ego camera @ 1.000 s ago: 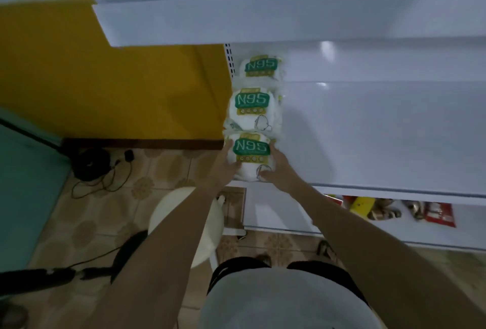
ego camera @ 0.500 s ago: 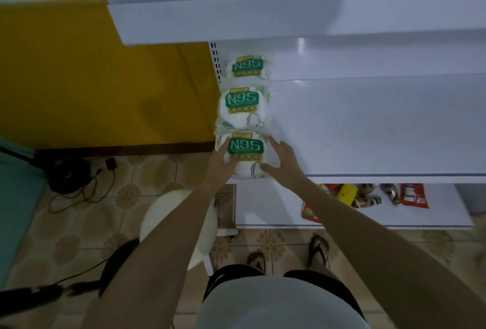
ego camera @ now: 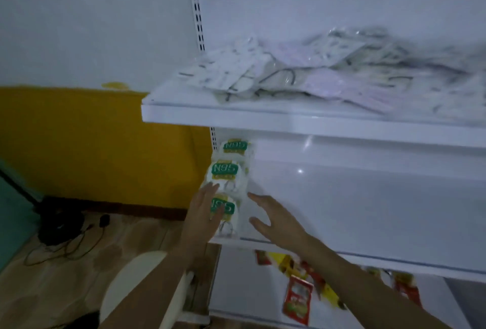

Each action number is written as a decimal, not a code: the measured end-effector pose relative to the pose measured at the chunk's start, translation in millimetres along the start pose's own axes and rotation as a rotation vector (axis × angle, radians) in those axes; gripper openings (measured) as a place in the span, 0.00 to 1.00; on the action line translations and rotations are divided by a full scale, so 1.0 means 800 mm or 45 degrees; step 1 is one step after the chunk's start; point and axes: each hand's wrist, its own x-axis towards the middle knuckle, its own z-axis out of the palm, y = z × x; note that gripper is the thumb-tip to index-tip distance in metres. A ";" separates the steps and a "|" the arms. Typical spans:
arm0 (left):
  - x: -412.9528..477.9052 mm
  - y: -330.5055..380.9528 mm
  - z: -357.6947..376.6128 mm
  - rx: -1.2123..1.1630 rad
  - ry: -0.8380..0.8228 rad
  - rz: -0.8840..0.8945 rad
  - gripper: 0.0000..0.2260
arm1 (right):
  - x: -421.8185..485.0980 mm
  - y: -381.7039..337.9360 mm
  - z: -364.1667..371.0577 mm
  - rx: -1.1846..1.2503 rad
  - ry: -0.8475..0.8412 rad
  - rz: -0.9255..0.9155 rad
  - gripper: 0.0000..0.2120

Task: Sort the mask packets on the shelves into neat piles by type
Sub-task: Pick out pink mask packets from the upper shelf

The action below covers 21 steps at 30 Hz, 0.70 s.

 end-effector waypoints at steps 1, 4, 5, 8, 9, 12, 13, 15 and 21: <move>0.000 0.024 -0.006 -0.034 0.006 0.037 0.31 | -0.009 -0.008 -0.022 -0.001 0.024 -0.051 0.26; 0.007 0.092 -0.021 -0.066 0.005 0.224 0.28 | -0.038 -0.030 -0.084 -0.018 0.123 -0.224 0.22; 0.011 0.114 -0.025 -0.076 0.008 0.271 0.28 | -0.047 -0.035 -0.101 -0.010 0.165 -0.282 0.21; 0.022 0.176 -0.040 -0.075 0.045 0.400 0.24 | -0.072 -0.048 -0.149 0.023 0.280 -0.429 0.18; 0.026 0.195 -0.047 -0.066 0.074 0.465 0.23 | -0.078 -0.053 -0.165 0.028 0.319 -0.472 0.17; 0.050 0.239 -0.080 0.077 0.183 0.700 0.21 | -0.088 -0.065 -0.213 0.022 0.433 -0.604 0.15; 0.062 0.248 -0.093 0.149 0.217 0.757 0.20 | -0.086 -0.069 -0.230 0.015 0.467 -0.636 0.14; 0.089 0.258 -0.120 0.244 0.269 0.774 0.19 | -0.077 -0.079 -0.261 0.044 0.516 -0.654 0.13; 0.183 0.251 -0.174 0.323 0.194 0.550 0.21 | -0.012 -0.094 -0.346 0.078 0.622 -0.537 0.12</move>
